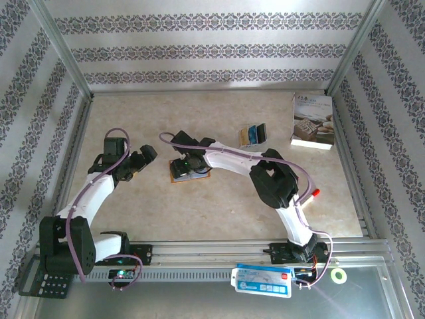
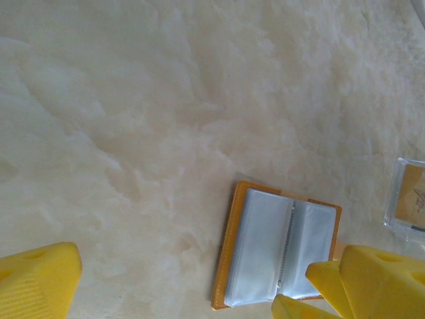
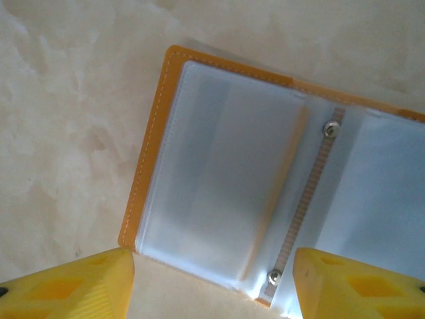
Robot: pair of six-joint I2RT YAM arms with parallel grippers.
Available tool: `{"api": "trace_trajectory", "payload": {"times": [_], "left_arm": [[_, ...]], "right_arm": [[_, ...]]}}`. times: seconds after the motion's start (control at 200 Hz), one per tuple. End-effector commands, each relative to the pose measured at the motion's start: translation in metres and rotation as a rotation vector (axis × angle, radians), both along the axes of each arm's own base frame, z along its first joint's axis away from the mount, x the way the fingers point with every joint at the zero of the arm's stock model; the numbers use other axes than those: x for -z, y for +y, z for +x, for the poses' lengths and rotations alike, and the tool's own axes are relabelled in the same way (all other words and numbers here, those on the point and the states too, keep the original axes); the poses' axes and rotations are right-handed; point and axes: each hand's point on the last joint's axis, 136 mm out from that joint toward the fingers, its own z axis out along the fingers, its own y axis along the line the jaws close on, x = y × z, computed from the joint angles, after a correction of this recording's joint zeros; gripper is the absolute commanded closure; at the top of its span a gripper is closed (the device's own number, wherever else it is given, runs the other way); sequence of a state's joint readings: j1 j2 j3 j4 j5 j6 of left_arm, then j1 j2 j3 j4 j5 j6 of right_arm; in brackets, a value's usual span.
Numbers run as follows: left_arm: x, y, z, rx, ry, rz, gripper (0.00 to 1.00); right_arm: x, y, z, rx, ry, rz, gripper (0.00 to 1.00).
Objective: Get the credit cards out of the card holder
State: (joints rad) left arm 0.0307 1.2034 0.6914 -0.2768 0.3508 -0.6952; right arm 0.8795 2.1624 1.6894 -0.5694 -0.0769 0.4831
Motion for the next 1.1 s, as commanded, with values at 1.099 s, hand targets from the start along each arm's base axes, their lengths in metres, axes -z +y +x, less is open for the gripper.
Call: {"api": "trace_trajectory", "payload": {"times": [1.099], "left_arm": [[0.013,-0.05,0.012,0.19,0.048,-0.192,0.34]], "right_arm": [[0.086,-0.058,-0.002,0.05,0.157,-0.27,0.64]]}}
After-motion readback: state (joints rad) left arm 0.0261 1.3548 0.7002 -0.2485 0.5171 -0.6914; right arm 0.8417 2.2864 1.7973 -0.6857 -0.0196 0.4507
